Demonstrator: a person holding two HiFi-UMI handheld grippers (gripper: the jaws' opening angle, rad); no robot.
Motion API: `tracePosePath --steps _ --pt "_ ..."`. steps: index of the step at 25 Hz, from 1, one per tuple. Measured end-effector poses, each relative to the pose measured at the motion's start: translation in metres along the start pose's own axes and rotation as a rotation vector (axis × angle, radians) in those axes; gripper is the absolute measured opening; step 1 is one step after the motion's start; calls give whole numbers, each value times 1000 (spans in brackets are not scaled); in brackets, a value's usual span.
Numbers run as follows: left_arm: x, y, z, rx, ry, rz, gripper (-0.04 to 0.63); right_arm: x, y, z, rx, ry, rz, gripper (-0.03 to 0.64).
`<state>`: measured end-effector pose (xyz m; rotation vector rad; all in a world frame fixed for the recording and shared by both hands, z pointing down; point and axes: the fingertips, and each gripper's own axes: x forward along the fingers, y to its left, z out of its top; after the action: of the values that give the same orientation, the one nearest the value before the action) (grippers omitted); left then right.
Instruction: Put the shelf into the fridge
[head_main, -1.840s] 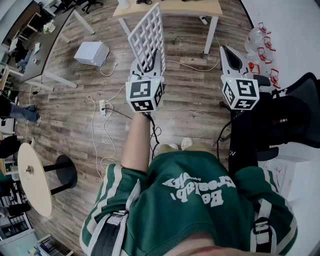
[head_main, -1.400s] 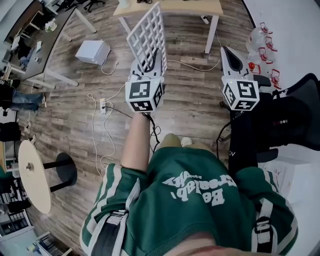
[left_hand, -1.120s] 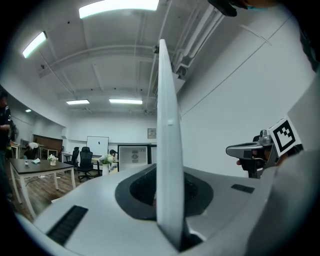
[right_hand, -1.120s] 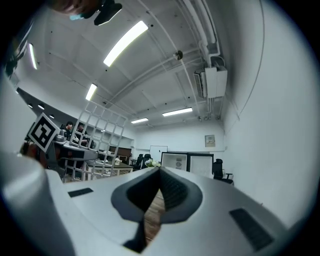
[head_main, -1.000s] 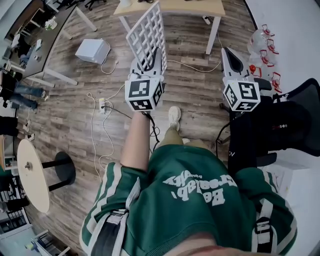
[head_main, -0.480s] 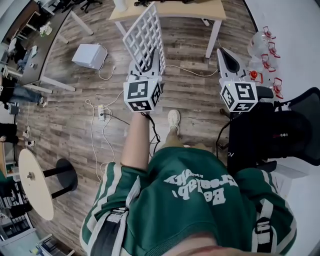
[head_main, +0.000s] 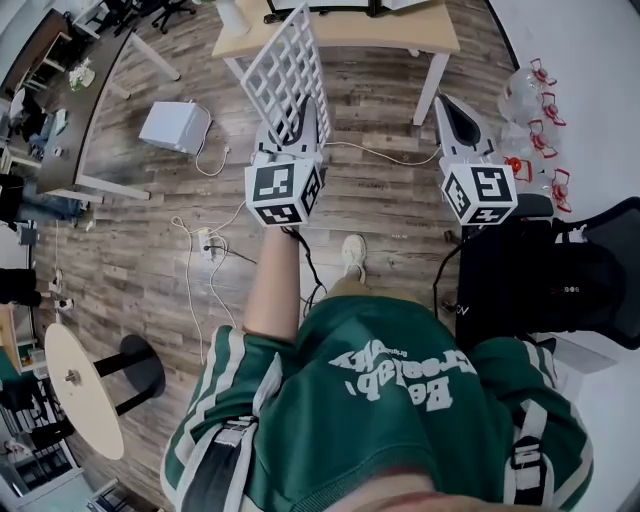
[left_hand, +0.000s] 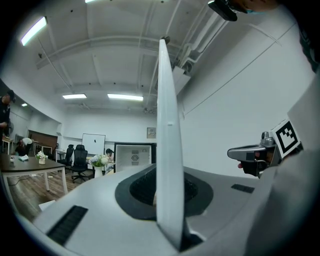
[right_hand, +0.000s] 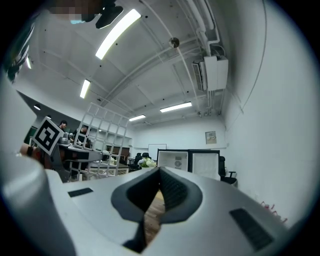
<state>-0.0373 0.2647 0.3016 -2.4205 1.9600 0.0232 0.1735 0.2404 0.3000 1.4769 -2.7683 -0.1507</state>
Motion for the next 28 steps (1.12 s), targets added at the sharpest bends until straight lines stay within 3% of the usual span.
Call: tracePosePath --steps 15,28 --pt "96 82 -1 -4 -9 -43 47 131 -3 -3 -17 -2 -19 3" --pt "148 119 -7 -35 -6 -56 46 187 -15 -15 -26 18 -23 3"
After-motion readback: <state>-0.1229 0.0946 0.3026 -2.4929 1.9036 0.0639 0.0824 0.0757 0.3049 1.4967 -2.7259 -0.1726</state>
